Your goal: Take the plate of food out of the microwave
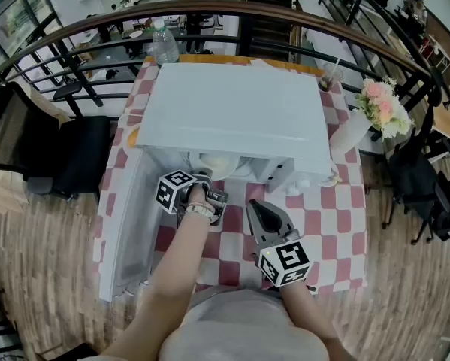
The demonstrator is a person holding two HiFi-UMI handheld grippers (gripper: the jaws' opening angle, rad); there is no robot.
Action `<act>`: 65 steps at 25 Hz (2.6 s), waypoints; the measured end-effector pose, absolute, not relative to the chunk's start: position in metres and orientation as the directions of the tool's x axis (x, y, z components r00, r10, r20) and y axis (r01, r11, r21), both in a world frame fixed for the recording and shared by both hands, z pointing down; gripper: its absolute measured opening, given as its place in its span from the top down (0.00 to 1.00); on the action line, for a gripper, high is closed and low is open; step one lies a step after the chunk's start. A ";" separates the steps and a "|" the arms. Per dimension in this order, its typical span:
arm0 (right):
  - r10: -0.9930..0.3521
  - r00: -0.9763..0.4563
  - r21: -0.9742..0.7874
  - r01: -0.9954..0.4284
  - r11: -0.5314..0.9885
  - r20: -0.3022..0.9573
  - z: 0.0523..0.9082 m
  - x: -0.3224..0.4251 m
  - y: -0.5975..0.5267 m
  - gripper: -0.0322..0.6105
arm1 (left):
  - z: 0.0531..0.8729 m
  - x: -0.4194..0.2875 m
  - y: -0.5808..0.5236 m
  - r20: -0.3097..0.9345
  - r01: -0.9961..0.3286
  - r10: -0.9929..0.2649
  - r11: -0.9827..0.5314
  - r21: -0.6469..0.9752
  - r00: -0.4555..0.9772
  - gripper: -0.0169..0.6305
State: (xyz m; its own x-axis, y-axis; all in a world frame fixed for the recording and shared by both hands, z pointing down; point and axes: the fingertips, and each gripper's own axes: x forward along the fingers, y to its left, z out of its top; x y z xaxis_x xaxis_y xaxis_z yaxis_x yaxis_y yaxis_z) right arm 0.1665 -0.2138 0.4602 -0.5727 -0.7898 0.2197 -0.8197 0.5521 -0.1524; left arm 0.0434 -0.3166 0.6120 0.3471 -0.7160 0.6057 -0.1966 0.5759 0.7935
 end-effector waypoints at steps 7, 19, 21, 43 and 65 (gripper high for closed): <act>-0.795 -0.569 -0.150 -0.822 0.549 0.212 0.458 0.168 -0.212 0.91 | 0.610 0.043 -0.315 0.601 -0.187 -0.717 0.576 0.796 0.351 0.85; -0.798 -0.567 -0.146 -0.824 0.548 0.205 0.455 0.167 -0.211 0.91 | 0.597 0.044 -0.313 0.553 -0.173 -0.747 0.529 0.831 0.370 0.92; -0.797 -0.569 -0.142 -0.822 0.551 0.202 0.454 0.166 -0.210 0.91 | 0.592 0.045 -0.314 0.525 -0.167 -0.765 0.501 0.849 0.373 0.94; -0.806 -0.569 -0.109 -0.823 0.558 0.162 0.439 0.165 -0.203 0.91 | 0.555 0.048 -0.298 0.342 -0.144 -0.847 0.310 0.940 0.407 0.95; -0.830 -0.546 -0.120 -0.837 0.534 0.110 0.417 0.160 -0.178 0.91 | 0.515 0.050 -0.243 0.242 -0.138 -0.880 0.202 0.970 0.410 0.95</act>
